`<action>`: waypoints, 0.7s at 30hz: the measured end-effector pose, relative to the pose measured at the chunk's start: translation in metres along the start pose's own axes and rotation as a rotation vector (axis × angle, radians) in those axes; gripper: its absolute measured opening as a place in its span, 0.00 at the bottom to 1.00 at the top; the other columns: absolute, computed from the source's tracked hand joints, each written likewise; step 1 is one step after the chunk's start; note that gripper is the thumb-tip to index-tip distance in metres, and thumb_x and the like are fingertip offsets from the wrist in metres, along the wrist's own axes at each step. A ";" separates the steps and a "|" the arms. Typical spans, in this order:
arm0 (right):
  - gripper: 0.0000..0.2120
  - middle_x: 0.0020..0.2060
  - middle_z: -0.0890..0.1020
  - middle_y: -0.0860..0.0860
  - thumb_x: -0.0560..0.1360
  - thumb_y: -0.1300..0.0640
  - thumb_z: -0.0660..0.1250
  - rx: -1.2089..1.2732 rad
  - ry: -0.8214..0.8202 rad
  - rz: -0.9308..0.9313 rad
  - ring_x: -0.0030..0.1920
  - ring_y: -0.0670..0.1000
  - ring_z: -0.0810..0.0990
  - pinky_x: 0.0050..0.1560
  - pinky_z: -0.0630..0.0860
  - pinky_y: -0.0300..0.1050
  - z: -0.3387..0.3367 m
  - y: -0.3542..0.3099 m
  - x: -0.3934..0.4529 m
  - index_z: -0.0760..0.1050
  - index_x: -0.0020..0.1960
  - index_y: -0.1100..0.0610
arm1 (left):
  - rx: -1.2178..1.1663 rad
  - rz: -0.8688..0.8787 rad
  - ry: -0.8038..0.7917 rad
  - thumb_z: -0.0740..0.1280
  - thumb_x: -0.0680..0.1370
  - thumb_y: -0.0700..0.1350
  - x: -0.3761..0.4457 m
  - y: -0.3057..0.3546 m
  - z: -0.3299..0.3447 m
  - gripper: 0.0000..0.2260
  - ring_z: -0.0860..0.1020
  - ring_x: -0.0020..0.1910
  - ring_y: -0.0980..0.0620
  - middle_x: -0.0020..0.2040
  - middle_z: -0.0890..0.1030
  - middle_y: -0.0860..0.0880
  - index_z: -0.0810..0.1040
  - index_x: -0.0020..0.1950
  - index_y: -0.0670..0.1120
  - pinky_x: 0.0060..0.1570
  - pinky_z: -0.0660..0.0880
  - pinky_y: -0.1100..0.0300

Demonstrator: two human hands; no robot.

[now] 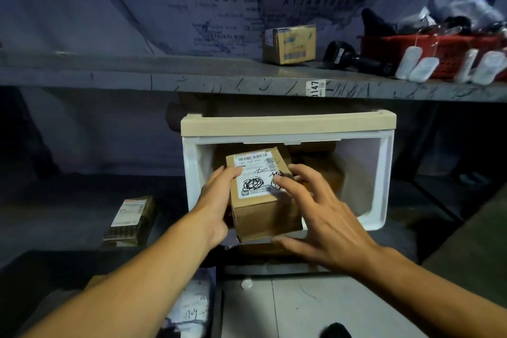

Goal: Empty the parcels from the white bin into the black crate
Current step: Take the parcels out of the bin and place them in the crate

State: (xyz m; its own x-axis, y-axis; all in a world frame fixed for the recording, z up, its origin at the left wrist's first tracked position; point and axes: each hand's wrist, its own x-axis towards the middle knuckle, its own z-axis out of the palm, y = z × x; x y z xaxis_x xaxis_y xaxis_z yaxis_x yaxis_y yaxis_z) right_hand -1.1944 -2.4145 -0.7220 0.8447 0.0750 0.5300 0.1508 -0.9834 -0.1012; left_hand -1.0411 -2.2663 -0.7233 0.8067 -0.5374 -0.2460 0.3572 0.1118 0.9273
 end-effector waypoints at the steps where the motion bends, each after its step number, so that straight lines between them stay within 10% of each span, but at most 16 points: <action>1: 0.43 0.77 0.52 0.43 0.71 0.31 0.68 0.098 -0.009 0.056 0.74 0.49 0.64 0.56 0.78 0.44 -0.003 -0.004 0.000 0.50 0.77 0.38 | 0.017 0.014 -0.011 0.65 0.80 0.55 -0.004 0.003 -0.004 0.13 0.84 0.55 0.42 0.51 0.87 0.46 0.79 0.63 0.56 0.55 0.77 0.47; 9: 0.30 0.74 0.68 0.45 0.74 0.27 0.62 1.077 -0.024 0.922 0.67 0.52 0.72 0.65 0.74 0.57 -0.009 -0.022 0.028 0.66 0.73 0.36 | 0.053 0.020 -0.106 0.62 0.82 0.47 -0.049 0.024 -0.045 0.12 0.82 0.58 0.38 0.55 0.85 0.41 0.79 0.64 0.54 0.62 0.75 0.42; 14: 0.21 0.56 0.85 0.51 0.76 0.32 0.63 1.317 -0.200 0.970 0.58 0.57 0.81 0.59 0.77 0.58 -0.003 -0.039 0.048 0.81 0.61 0.44 | 0.038 0.078 -0.131 0.62 0.82 0.44 -0.065 0.021 -0.040 0.12 0.84 0.51 0.41 0.55 0.86 0.42 0.78 0.63 0.55 0.50 0.80 0.49; 21: 0.17 0.37 0.87 0.48 0.79 0.40 0.64 1.301 -0.120 0.989 0.47 0.53 0.82 0.57 0.77 0.52 0.002 -0.044 0.062 0.81 0.54 0.52 | -0.002 0.080 -0.089 0.63 0.82 0.46 -0.069 0.019 -0.041 0.13 0.82 0.58 0.38 0.56 0.85 0.41 0.79 0.65 0.51 0.63 0.75 0.42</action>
State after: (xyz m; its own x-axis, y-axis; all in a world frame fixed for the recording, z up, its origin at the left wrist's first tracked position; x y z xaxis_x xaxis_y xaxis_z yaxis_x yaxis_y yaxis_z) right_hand -1.1477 -2.3659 -0.6861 0.8930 -0.3894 -0.2257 -0.1875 0.1341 -0.9731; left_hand -1.0705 -2.1931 -0.7001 0.7879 -0.5985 -0.1450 0.2943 0.1591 0.9424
